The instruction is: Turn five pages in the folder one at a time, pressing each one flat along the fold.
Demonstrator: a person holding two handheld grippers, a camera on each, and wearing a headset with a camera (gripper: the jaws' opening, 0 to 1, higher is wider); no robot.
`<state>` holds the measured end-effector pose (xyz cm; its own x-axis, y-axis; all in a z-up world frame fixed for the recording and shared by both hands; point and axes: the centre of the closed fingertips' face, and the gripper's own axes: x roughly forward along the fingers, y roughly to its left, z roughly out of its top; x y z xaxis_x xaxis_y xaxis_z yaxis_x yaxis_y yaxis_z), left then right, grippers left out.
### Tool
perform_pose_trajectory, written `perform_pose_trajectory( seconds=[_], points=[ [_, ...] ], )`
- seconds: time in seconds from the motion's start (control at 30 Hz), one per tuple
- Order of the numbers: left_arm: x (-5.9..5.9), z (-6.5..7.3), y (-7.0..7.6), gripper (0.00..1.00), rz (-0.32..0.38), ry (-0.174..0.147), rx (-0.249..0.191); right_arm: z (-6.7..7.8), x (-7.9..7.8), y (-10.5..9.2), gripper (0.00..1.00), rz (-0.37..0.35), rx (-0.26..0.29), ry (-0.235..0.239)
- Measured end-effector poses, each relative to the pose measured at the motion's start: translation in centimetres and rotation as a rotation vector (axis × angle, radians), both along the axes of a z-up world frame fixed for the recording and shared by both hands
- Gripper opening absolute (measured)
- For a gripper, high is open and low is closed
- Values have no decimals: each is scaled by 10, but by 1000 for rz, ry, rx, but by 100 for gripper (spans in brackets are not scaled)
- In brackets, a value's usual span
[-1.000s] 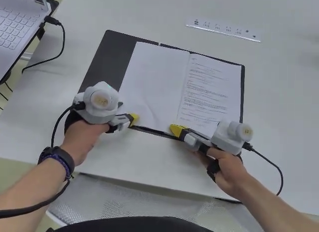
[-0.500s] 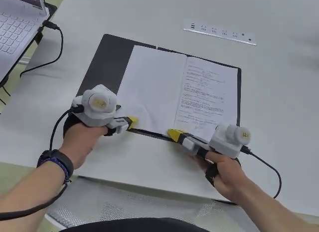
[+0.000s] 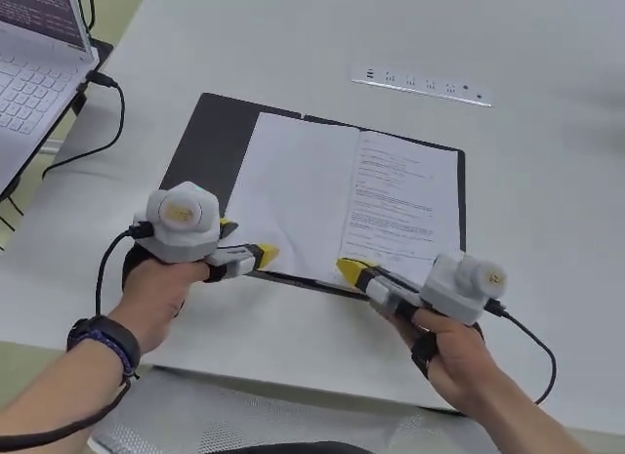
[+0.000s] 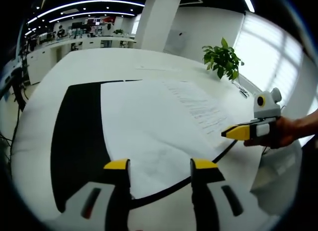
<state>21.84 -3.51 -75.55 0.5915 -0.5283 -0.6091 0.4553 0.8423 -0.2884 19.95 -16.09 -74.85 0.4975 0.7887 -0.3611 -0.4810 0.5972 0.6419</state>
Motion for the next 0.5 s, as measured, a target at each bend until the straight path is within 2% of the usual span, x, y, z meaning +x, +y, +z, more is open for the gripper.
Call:
perform_pose_trajectory(
  seconds=[0.3, 0.37, 0.5],
  points=[
    [-6, 11, 3, 50, -26, -23, 43, 7, 7, -33, 22, -2, -103, -65],
    [-8, 14, 3, 51, -36, -25, 49, 11, 7, -40, 21, -7, -113, -88],
    [-8, 21, 4, 53, -49, -36, 63, 14, 10, -56, 26, -36, -123, -95]
  ],
)
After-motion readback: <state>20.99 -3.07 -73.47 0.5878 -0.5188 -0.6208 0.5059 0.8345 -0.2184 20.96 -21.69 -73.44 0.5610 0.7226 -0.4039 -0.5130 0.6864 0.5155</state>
